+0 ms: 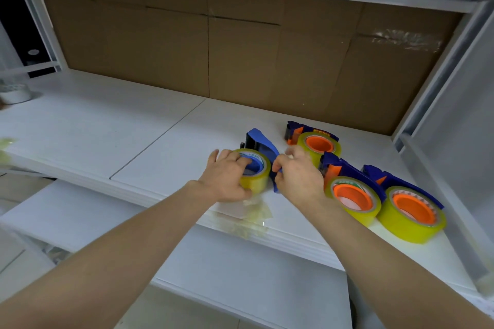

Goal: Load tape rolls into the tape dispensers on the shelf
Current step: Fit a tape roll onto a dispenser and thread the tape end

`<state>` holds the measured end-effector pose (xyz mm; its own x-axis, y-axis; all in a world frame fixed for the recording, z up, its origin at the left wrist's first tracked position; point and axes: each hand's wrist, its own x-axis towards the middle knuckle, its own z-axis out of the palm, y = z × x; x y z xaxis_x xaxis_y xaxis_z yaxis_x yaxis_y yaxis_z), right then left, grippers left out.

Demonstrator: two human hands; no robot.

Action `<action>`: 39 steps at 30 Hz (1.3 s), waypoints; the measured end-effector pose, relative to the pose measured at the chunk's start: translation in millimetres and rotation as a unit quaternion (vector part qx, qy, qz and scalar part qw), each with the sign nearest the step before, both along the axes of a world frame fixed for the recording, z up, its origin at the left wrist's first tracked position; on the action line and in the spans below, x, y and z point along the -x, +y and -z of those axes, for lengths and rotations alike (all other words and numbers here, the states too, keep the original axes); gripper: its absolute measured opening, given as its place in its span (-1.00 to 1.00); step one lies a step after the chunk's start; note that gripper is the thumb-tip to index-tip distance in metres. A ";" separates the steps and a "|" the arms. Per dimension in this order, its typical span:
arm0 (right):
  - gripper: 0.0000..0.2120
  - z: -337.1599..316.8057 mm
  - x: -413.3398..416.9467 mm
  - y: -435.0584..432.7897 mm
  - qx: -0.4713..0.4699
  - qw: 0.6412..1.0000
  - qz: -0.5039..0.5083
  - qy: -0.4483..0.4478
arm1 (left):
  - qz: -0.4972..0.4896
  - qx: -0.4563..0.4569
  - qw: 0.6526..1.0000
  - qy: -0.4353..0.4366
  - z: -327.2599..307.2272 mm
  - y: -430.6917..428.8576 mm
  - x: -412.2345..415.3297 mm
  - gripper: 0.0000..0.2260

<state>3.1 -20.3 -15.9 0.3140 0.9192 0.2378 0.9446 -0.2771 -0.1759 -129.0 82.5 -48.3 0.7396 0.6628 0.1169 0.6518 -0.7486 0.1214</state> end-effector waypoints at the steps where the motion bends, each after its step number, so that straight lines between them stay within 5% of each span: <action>1: -0.75 1.2 3.0 1.3 -0.017 0.998 -0.041 -0.042 | 0.008 0.018 0.999 -0.043 2.4 1.8 2.8 -0.35; 3: -0.66 4.5 15.4 7.1 -0.008 0.989 -0.121 -0.080 | 0.023 0.085 0.988 -0.130 4.5 0.7 9.6 -0.27; 7: -0.59 18.1 29.5 31.6 0.104 0.981 -0.116 -0.116 | -0.060 0.215 0.944 -0.242 5.2 1.9 19.2 -0.26; 11: -0.77 24.0 31.3 45.3 0.109 0.981 -0.109 -0.115 | -0.229 0.359 0.816 -0.392 1.8 8.1 18.3 -0.63; 13: -0.75 23.9 27.0 46.7 0.092 0.990 -0.104 -0.022 | -0.290 0.453 0.699 -0.471 -8.2 7.0 15.7 -0.84; 15: -0.74 17.9 18.9 45.5 0.040 0.984 -0.085 0.149 | -0.316 0.510 0.618 -0.508 -17.3 3.0 14.0 -0.81; 16: -0.75 13.0 14.9 43.3 0.005 0.959 -0.085 0.271 | -0.318 0.532 0.600 -0.507 -18.5 2.6 12.7 -0.73; 18: -0.79 5.1 9.4 35.9 -0.052 0.852 -0.098 0.512 | -0.309 0.573 0.580 -0.490 -19.3 1.7 8.6 -0.55; 19: -0.79 3.6 7.7 31.9 -0.060 0.805 -0.101 0.582 | -0.301 0.594 0.572 -0.480 -20.7 -0.2 5.9 -0.48; 21: -0.76 6.5 2.8 25.1 -0.056 0.770 -0.102 0.627 | -0.276 0.639 0.546 -0.466 -24.5 -5.4 0.0 -0.41; 26: -0.65 15.1 -11.3 13.9 -0.040 0.740 -0.121 0.661 | -0.271 0.644 0.543 -0.466 -24.9 -14.0 -12.2 -0.43; 28: -0.64 13.1 -18.7 13.3 -0.009 0.768 -0.121 0.629 | -0.265 0.634 0.564 -0.457 -24.8 -16.1 -17.7 -0.47; 31: -0.65 8.9 -24.3 14.6 0.048 0.865 -0.108 0.488 | -0.252 0.633 0.571 -0.458 -27.6 -19.3 -26.1 -0.42; 36: -0.64 8.7 -29.6 14.7 0.052 0.883 -0.139 0.445 | -0.244 0.590 0.629 -0.443 -26.9 -20.0 -31.2 -0.48; 39: -0.63 8.7 -34.0 12.5 0.054 0.892 -0.138 0.427 | -0.238 0.573 0.630 -0.467 -26.7 -21.2 -35.9 -0.48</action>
